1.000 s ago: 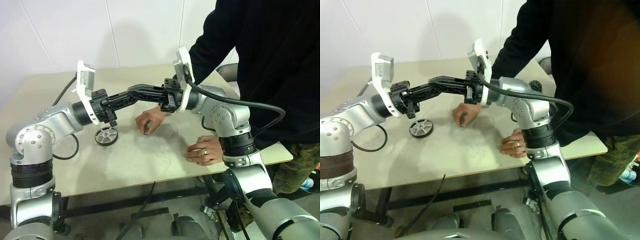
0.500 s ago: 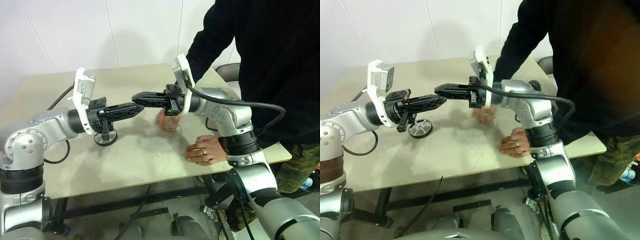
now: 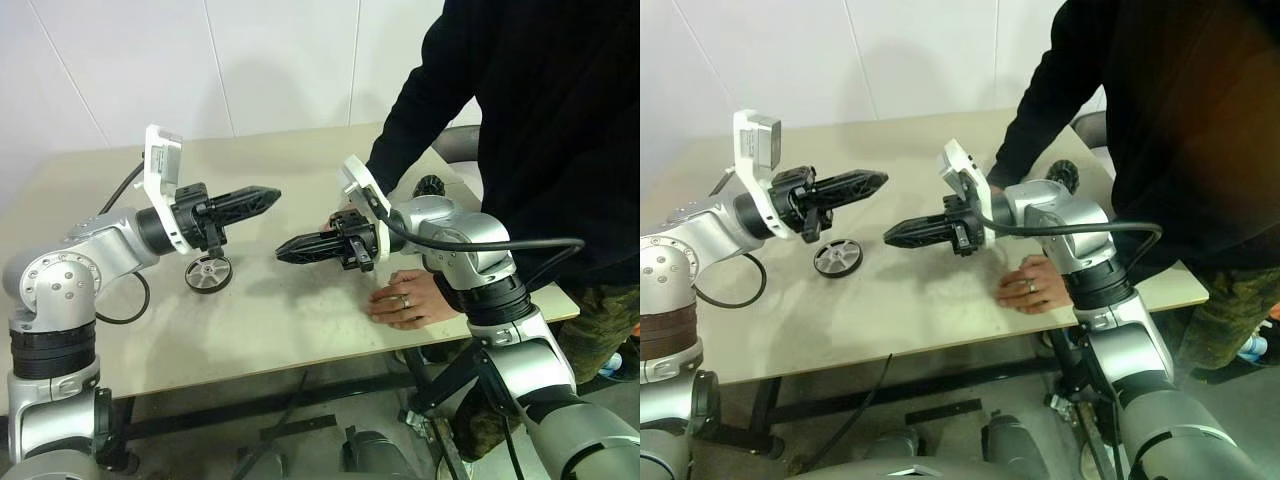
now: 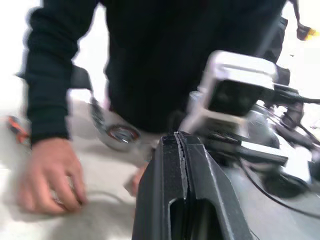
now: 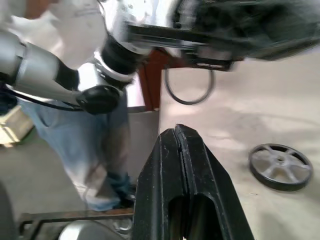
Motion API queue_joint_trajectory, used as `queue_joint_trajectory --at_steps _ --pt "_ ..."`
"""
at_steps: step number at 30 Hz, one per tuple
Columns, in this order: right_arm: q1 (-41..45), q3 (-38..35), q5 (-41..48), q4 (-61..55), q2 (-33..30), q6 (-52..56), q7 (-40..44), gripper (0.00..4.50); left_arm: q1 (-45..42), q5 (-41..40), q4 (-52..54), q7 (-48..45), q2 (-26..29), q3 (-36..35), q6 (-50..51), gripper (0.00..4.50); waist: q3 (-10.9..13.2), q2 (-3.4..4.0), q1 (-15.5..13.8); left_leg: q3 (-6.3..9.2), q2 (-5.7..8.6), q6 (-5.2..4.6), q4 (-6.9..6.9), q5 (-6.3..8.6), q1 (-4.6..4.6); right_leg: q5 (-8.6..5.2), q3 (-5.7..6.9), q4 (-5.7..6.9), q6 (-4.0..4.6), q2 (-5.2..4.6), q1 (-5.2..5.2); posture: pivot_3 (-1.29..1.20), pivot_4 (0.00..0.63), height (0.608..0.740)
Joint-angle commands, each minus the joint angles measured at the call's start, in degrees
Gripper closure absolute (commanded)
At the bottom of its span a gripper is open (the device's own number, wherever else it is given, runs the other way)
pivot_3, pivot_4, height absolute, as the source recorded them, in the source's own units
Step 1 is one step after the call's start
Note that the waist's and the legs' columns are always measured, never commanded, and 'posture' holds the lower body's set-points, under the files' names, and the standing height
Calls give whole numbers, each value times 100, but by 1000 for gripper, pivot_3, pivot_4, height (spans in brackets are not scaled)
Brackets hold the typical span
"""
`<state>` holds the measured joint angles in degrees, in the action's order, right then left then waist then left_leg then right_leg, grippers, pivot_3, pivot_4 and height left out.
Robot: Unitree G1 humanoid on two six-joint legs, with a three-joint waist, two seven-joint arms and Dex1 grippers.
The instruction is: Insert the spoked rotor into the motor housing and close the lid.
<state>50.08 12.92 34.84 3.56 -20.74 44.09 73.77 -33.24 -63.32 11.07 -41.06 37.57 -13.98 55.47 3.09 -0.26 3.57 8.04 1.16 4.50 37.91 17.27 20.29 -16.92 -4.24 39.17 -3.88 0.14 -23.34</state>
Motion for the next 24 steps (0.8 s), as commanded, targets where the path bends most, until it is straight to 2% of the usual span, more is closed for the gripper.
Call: queue_joint_trajectory --at_steps 1,5,7,10,14,17,22,24 --pt "317 -456 355 -47 231 170 -285 4500 36 340 148 -200 144 141 -199 4476 0 0 17 0 1 0 -1 0 0 0 -1 0 0 0 -1 0 0 740" --pt "781 -1178 548 495 721 71 -1128 4500 474 633 583 -860 525 530 -262 4476 3 5 45 -5 2 1 -4 0 0 0 -9 6 1 3 -8 0 0 740" --pt "911 -1291 342 720 886 -173 -1538 4500 628 909 707 -1049 674 715 -412 4476 3 5 35 -2 1 1 -5 0 2 0 -8 5 2 6 -9 0 0 740" --pt "902 -1244 174 879 982 -363 -1722 4500 732 1178 736 -1187 781 855 -556 4476 3 6 22 -7 3 1 -5 0 1 0 -5 2 2 7 -3 0 0 740" --pt "569 -661 -311 641 908 -668 -1600 4500 438 531 673 -1067 556 409 -312 4476 3 5 27 -14 2 -1 -3 0 3 0 -4 -2 1 5 -1 0 0 740" --pt "370 -258 -993 809 1010 -1255 -1932 4500 13 89 662 -776 441 170 -98 4476 3 4 37 -10 0 -1 -2 0 9 0 -3 -3 0 1 -5 0 0 740" --pt "165 -114 -1080 703 1038 -1205 -1859 4500 -347 -626 607 -300 324 -177 150 4476 4 5 47 -3 -3 -1 -6 0 3 0 -7 0 0 0 -8 0 0 740" --pt "106 -50 -993 551 950 -1039 -1638 4500 -488 -649 357 -78 263 -274 103 4476 4 5 36 2 -4 0 -3 0 5 0 -7 0 0 0 -7 0 0 740"
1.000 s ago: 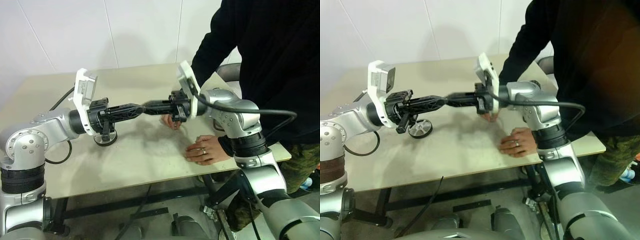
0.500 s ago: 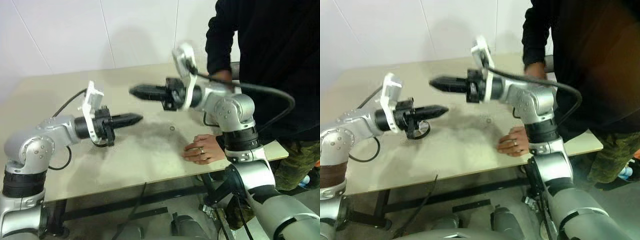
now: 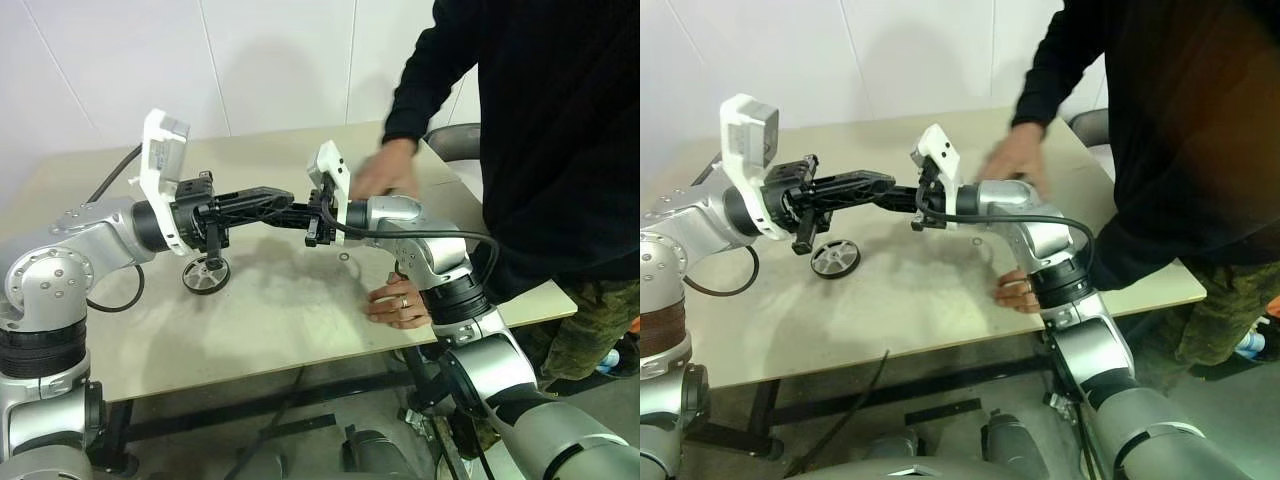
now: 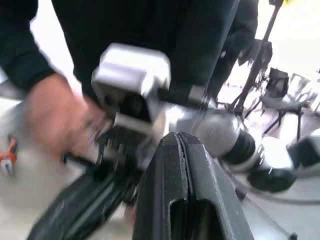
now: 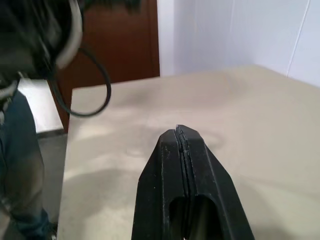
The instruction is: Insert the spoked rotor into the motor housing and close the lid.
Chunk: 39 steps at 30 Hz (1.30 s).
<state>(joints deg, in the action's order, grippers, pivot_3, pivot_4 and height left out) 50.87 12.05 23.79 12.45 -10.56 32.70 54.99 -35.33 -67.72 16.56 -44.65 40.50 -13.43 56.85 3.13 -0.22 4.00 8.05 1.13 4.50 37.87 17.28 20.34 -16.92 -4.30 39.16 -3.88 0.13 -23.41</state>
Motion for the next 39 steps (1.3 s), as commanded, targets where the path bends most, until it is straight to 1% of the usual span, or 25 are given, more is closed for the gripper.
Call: queue_joint_trajectory --at_steps 1,3,5,7,9,10,12,14,17,19,21,25,27,31,34,35,39 --pt "-14 85 236 -504 -161 264 463 4500 -325 23 -391 402 -64 -301 -157 4476 0 0 -12 1 1 0 2 0 0 0 0 0 0 0 1 0 0 740" --pt "-103 195 555 -975 -422 632 1008 4500 -373 475 -779 575 -127 -206 -384 4476 0 0 -25 1 4 0 3 0 -3 0 3 0 0 0 6 0 0 740" --pt "-91 40 1189 -1437 -597 1219 1396 4500 -431 729 -1181 681 -221 -172 -525 4476 0 1 -24 1 7 0 3 0 -6 0 8 0 0 2 9 0 0 740" --pt "78 -228 1489 -1408 -494 1512 1207 4500 -527 841 -1512 796 -349 -178 -534 4476 -1 -1 -9 4 7 0 4 0 -5 0 8 0 0 2 8 0 0 740" --pt "322 -613 1765 -1191 -259 1649 867 4500 -416 978 -1434 680 -424 -23 -531 4476 -1 -1 10 2 7 0 3 0 -6 1 5 2 1 3 4 0 0 740" --pt "481 -829 1807 -982 -77 1602 571 4500 -272 986 -1255 567 -453 108 -461 4476 -1 -1 10 2 6 1 3 0 -5 1 5 5 1 5 1 0 0 740" --pt "672 -1062 1729 -700 177 1381 159 4500 -24 1000 -910 397 -488 332 -373 4476 -1 0 6 2 3 1 -3 -1 -6 2 3 6 2 6 -3 0 0 740" --pt "761 -1122 1582 -538 337 1175 -85 4500 159 942 -619 300 -518 458 -302 4476 -1 0 -2 4 1 2 -7 -1 -4 1 -2 5 3 3 -4 0 0 740" --pt "851 -863 901 -149 613 439 -597 4500 275 904 -193 382 -630 674 -184 4476 -1 0 -8 2 3 1 -8 -1 2 1 -4 2 2 -8 -5 0 0 740" --pt "918 -819 664 155 780 188 -828 4500 261 783 30 375 -667 697 -104 4476 -1 0 -4 -1 8 1 -4 -1 3 2 -7 2 1 -12 -4 0 0 740" --pt "811 -536 364 243 765 -96 -659 4500 140 728 83 398 -687 619 -85 4476 -1 0 -2 -4 8 1 -4 -1 2 2 -9 2 0 -11 -4 0 0 740" --pt "566 -299 368 383 721 153 -283 4500 -416 232 -11 530 -792 187 -119 4476 -1 -1 -12 -1 8 1 -3 -1 3 2 -1 1 0 -7 -2 0 0 740" --pt "491 -217 315 404 679 162 -133 4500 -574 154 -62 561 -804 96 -160 4476 -1 0 -2 -1 9 1 -1 0 0 2 1 2 0 -7 1 0 0 740" --pt "204 -12 553 -43 428 635 375 4500 -1075 129 -689 688 -785 -171 -279 4476 -1 -1 -5 0 9 1 -1 0 -2 2 4 2 -1 -1 2 0 0 740" --pt "180 0 506 -20 415 672 324 4500 -1141 96 -784 585 -729 -151 -252 4476 -2 -4 8 0 9 1 -1 0 -2 2 6 1 0 0 3 0 0 740" --pt "187 -27 501 6 429 683 297 4500 -1134 69 -763 549 -721 -134 -231 4476 4 9 17 -1 8 1 0 0 0 2 6 -1 0 6 2 0 0 740" --pt "322 -427 760 149 607 921 16 4500 -977 -22 -530 415 -688 -31 -140 4476 5 13 6 -2 4 1 -4 0 -3 2 -5 5 0 9 -3 0 0 740"
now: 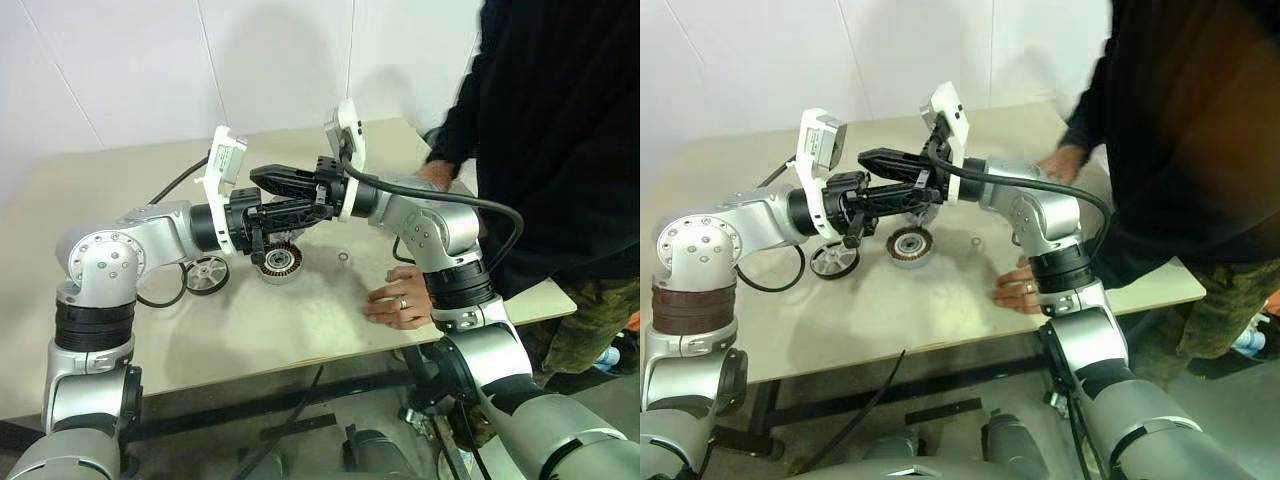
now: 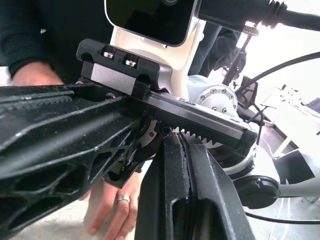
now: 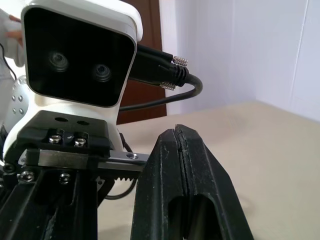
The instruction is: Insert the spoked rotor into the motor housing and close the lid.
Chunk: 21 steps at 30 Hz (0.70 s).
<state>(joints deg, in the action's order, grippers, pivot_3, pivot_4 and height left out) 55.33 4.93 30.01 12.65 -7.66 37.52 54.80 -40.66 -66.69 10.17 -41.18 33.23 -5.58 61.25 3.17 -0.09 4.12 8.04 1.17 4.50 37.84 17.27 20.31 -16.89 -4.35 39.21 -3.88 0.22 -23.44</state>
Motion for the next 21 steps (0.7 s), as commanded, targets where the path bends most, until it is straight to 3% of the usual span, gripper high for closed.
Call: queue_joint_trajectory --at_steps 1,9,17,21 --pt "-103 249 145 160 322 477 14 4500 -447 -124 84 96 22 -823 -596 4476 0 0 -7 1 0 0 -1 0 0 0 1 0 0 0 0 0 0 740" --pt "-244 387 115 -14 187 626 173 4500 -594 -88 -191 55 84 -911 -624 4476 0 0 -14 -1 3 0 4 0 4 0 2 -3 -1 -8 2 0 0 740" --pt "422 -1203 1547 18 684 1463 -629 4500 -303 183 20 -120 158 -709 -670 4476 1 2 -12 3 -1 0 2 0 2 0 3 1 1 -1 -3 0 0 740" --pt "603 -1559 1695 -11 834 1096 -926 4500 -55 444 173 -392 267 -479 -765 4476 1 2 -12 -2 4 0 1 0 3 0 3 -2 1 -3 0 0 0 740"
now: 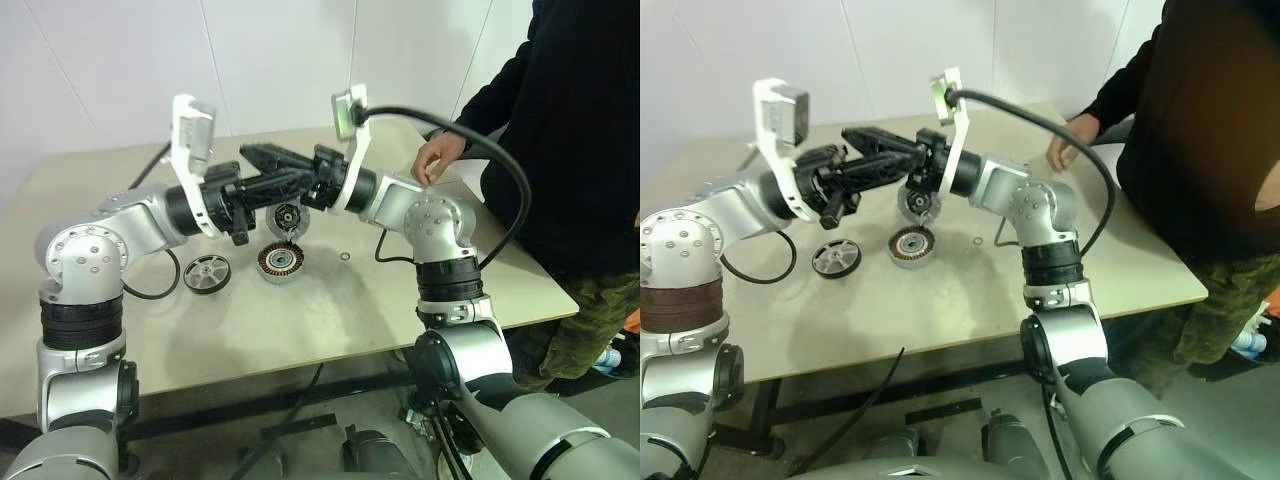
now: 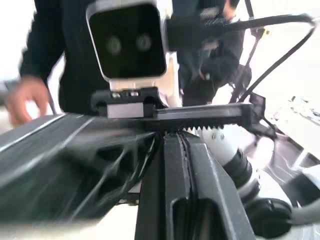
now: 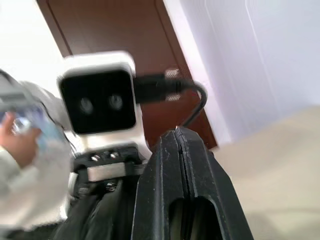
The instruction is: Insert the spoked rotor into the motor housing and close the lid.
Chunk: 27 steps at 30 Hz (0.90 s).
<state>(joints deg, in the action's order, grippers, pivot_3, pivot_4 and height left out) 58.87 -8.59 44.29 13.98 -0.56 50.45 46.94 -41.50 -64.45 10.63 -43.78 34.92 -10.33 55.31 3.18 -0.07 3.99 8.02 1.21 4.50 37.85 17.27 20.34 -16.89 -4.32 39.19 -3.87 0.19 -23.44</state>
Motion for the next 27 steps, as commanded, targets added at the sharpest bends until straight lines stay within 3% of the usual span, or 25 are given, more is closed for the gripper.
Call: queue_joint_trajectory --at_steps 1,13,18,22,27 --pt "278 -231 289 -126 139 -230 -155 4500 94 267 124 -184 116 37 -179 4476 0 0 2 -1 1 0 0 0 0 0 0 -1 0 0 1 0 0 740" --pt "526 -344 -280 875 411 -1375 -1148 4500 258 491 89 -504 239 91 -177 4476 2 2 14 -4 -1 0 -1 0 0 0 1 2 0 5 -1 0 0 740" --pt "458 -193 -252 778 382 -1398 -920 4500 448 473 294 -767 415 160 -65 4476 2 2 15 -3 -1 0 -11 0 2 0 -1 -6 0 2 -3 0 0 740" --pt "243 397 -932 650 216 -2033 -570 4500 481 548 300 -839 456 160 -108 4476 2 2 15 -3 -1 -1 -12 0 0 0 -1 -6 -1 3 -2 0 0 740" --pt "101 685 -1234 953 144 -2076 -358 4500 396 466 342 -821 414 128 -96 4476 2 2 15 -2 -2 0 -11 0 -2 0 0 -4 0 4 -1 0 0 740"
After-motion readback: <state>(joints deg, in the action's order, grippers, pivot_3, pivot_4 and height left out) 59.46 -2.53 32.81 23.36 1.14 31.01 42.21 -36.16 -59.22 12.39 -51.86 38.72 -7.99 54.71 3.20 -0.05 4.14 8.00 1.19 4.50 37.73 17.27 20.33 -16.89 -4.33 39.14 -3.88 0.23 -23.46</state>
